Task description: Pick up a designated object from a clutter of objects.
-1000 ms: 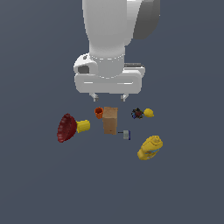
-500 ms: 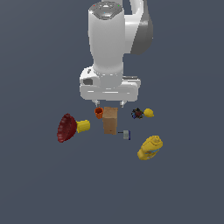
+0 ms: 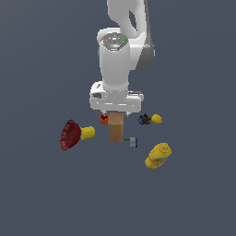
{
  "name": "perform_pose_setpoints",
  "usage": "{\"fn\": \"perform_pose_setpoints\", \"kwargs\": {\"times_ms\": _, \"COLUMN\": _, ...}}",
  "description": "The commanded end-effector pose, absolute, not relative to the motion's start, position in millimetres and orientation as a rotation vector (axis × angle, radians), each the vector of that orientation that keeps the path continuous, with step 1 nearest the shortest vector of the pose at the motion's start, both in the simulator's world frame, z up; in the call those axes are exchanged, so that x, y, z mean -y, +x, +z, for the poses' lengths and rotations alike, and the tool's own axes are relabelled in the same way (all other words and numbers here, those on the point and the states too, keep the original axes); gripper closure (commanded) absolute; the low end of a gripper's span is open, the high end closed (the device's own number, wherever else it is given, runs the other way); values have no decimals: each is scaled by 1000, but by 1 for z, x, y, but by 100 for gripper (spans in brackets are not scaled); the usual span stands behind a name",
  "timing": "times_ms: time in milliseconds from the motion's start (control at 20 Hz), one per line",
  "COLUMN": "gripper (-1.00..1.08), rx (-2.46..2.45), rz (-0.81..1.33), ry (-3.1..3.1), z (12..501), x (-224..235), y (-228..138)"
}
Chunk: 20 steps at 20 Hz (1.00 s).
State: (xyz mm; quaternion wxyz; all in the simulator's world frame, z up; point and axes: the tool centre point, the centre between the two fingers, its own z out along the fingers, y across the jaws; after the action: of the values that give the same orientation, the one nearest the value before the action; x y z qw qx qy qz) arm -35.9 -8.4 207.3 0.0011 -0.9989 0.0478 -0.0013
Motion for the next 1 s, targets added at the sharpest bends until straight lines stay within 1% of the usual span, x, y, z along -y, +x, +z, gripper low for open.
{"fn": "perform_pose_setpoints", "kwargs": {"times_ms": 0, "gripper": -92, "rx": -157, "rz": -2, "ry": -3137, "z": 199, "x": 8, "y": -41}}
{"fn": "perform_pose_setpoints", "kwargs": {"times_ms": 500, "gripper": -92, "rx": -160, "rz": 1, "ry": -3137, "z": 189, "x": 8, "y": -45}}
{"fn": "perform_pose_setpoints", "kwargs": {"times_ms": 950, "gripper": -92, "rx": -161, "rz": 0, "ry": -3138, "z": 153, "x": 8, "y": -47}}
